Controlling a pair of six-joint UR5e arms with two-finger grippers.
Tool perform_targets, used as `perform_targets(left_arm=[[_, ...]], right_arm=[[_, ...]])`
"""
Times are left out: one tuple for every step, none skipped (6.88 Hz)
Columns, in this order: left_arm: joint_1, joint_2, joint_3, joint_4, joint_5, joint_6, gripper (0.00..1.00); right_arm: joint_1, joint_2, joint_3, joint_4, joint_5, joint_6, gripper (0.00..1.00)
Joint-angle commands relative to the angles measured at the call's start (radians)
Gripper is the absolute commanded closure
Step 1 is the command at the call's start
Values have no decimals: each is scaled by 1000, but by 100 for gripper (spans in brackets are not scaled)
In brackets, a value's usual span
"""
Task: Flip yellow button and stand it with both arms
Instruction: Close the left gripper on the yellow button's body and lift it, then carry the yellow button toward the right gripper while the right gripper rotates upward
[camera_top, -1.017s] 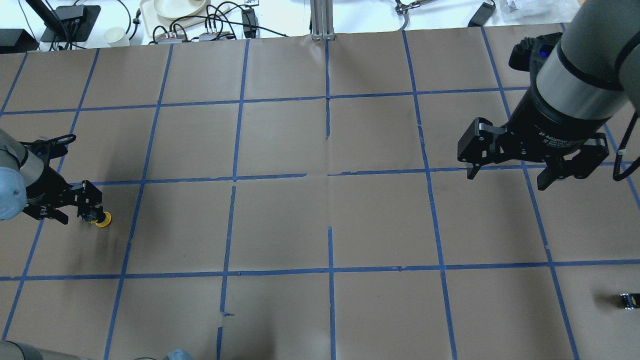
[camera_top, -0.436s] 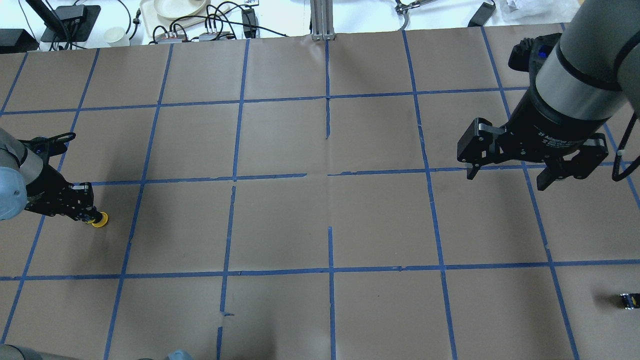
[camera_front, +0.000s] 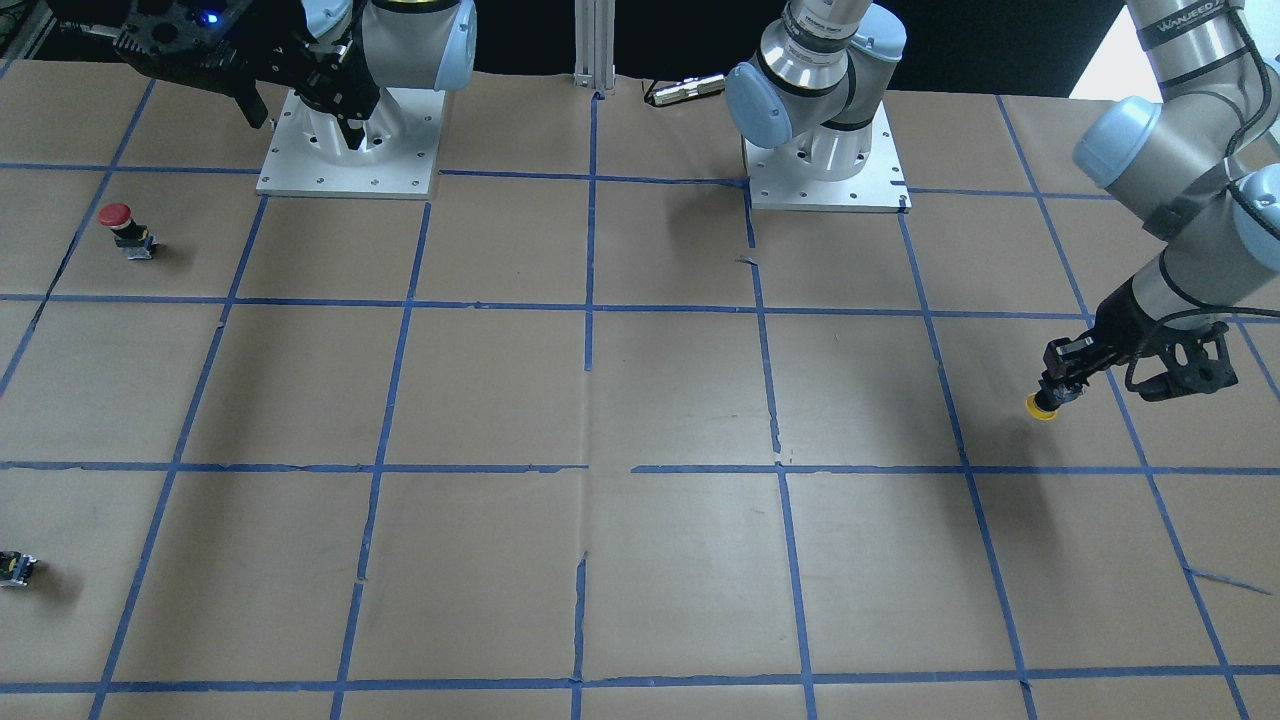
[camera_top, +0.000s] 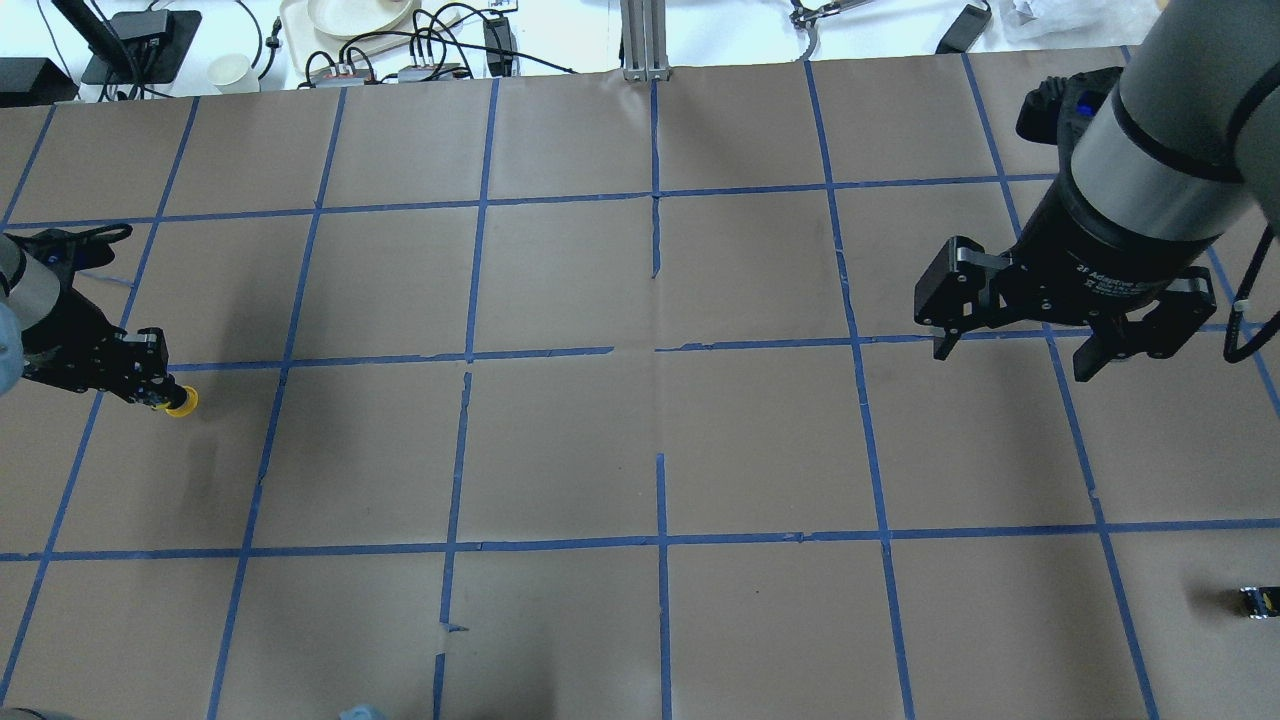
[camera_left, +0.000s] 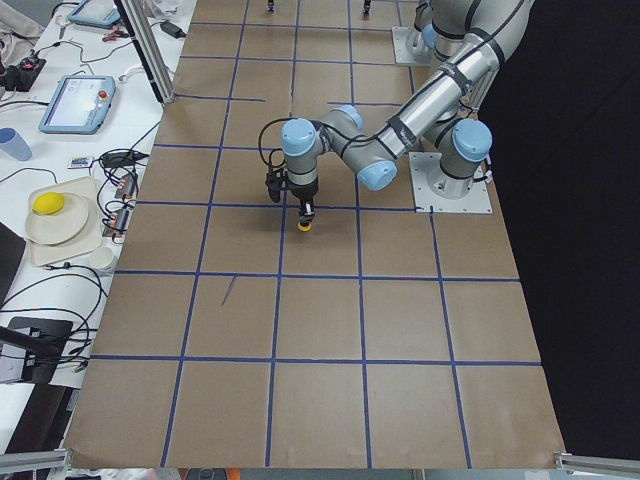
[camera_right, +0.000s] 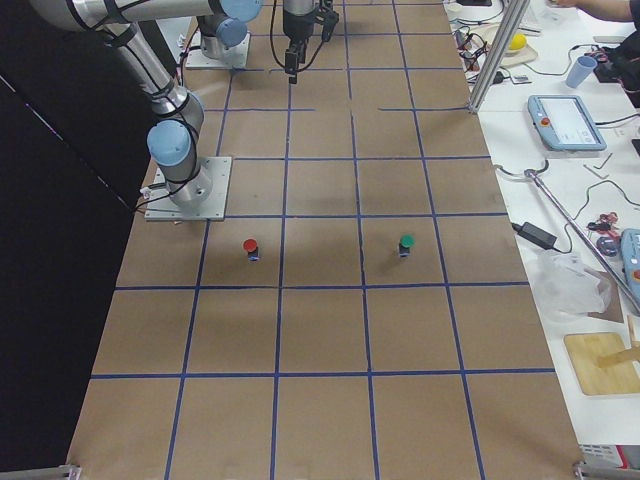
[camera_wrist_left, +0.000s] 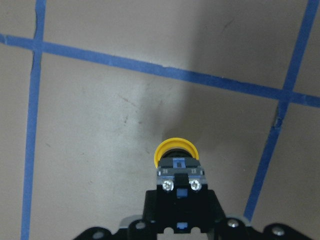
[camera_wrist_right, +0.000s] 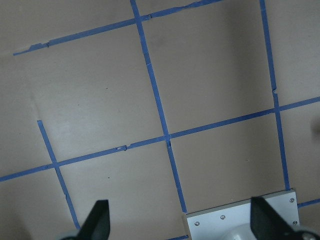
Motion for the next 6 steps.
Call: perform_targets(left_arm=[[-75,43,172,-295,-107,-10,100],[-118,63,245,-463,-267,-60,100],[-170,86,273,-611,-422,-76,100],[-232,94,278,-661,-559,-67,99],[-337,102,285,-663,-685,-74,99],[-416,115,287,-661,-801,-111,99]], right_arm=[[-7,7,-14,-20,3,21,0],[-17,7,-18,-28,1,26,0],[-18,7,-17,-27,20,88,0],[-24,7,-17,-30,114,145,0],[-46,5,-17,-27,220,194,0],[-87,2,-23,-24,360,317,0]])
